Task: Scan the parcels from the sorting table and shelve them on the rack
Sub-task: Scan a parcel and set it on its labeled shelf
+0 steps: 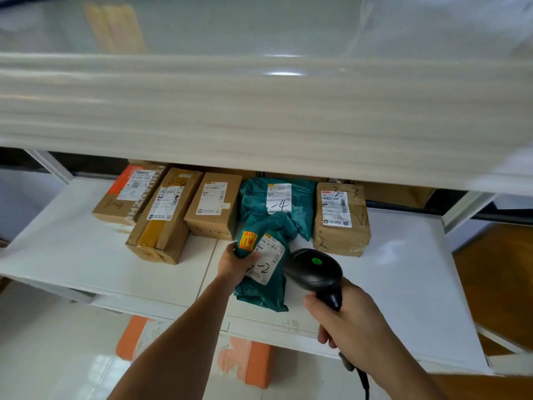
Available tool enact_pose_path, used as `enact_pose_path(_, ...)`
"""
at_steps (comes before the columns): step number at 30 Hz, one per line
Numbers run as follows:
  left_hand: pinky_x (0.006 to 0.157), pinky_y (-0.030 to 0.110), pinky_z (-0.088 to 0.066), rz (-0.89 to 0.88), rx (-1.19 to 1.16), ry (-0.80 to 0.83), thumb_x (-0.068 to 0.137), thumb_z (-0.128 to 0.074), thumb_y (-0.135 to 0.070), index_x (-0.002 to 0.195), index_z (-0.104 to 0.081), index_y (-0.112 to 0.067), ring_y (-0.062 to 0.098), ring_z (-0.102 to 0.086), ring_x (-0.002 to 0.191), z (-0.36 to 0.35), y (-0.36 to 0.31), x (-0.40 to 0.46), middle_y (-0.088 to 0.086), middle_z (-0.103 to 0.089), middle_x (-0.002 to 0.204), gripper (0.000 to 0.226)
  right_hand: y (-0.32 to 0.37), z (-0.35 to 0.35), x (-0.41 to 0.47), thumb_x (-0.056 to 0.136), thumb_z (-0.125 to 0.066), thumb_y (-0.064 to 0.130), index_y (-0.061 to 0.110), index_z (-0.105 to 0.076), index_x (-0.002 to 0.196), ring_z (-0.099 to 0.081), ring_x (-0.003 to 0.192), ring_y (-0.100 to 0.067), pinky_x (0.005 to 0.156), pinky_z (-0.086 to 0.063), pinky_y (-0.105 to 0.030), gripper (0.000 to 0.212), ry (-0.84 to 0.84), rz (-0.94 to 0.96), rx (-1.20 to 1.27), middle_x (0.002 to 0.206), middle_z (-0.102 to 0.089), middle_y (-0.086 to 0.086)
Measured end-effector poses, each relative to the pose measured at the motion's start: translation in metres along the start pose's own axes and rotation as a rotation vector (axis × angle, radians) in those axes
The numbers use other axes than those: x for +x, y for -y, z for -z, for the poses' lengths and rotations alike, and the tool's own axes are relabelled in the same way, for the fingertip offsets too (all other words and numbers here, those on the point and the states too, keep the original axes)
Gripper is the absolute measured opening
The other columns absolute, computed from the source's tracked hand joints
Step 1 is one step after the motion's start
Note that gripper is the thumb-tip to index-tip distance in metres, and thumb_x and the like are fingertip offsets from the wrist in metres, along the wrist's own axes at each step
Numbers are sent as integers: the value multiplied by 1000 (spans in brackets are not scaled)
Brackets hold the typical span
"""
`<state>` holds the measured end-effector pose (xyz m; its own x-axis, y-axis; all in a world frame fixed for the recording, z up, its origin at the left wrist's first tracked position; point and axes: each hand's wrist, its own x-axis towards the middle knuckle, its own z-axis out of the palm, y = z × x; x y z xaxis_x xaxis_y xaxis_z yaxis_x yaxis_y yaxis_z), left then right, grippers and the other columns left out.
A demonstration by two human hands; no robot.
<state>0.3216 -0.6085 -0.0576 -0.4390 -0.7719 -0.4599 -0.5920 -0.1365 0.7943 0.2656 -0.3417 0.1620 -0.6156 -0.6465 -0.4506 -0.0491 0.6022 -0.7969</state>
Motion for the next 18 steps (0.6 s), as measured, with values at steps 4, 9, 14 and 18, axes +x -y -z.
enact_pose_path(4, 76, 31, -55, -66, 137, -23, 94, -80, -32, 150, -48, -15, 27, -68, 113, 17, -23, -27, 10, -65, 141, 67, 6, 4, -15, 95, -61, 27, 27, -55, 83, -56, 40, -2, 42, -40, -10, 14, 1, 7, 6, 65, -64, 0)
enact_pose_path(9, 104, 46, -53, -198, 487, 7, 97, -67, -56, 161, -36, -20, 35, -53, 139, 50, -52, -61, 15, -48, 159, 80, 14, 9, -49, 95, -62, 27, 24, -57, 86, -58, 41, -3, 46, -42, -13, 10, -29, 30, 32, 67, -65, -5)
enact_pose_path(14, 121, 51, -39, -345, 764, 62, 98, -58, -66, 162, -33, -22, 31, -39, 151, 80, -73, -103, 8, -39, 167, 82, 21, 6, -100, 95, -63, 27, 22, -59, 86, -59, 42, -5, 50, -43, -17, 11, -93, 60, 68, 61, -62, -5)
enact_pose_path(18, 127, 47, -26, -459, 953, 119, 102, -50, -65, 168, -23, -22, 30, -24, 160, 94, -89, -144, 6, -25, 174, 82, 26, -7, -150, 94, -64, 26, 20, -59, 87, -57, 40, -6, 48, -45, -20, 10, -184, 65, 121, 59, -61, -5)
